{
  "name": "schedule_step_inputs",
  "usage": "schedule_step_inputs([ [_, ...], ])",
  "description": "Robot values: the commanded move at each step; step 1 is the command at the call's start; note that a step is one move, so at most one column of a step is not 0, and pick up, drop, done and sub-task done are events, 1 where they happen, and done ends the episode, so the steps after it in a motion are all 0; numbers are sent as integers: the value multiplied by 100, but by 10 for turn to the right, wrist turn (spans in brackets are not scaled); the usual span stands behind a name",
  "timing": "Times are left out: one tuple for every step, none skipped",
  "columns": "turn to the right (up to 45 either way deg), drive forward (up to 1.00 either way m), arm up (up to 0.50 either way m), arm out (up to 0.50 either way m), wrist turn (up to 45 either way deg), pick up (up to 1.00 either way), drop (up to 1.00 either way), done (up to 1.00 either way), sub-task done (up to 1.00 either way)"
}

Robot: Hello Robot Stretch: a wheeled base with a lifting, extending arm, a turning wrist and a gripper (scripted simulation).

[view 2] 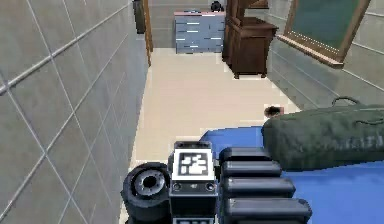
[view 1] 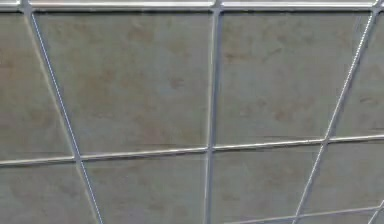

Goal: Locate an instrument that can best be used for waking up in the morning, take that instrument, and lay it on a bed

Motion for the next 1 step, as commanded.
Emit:
schedule_step_inputs([
  [450,0,0,0,0,0,0,0,0],
])
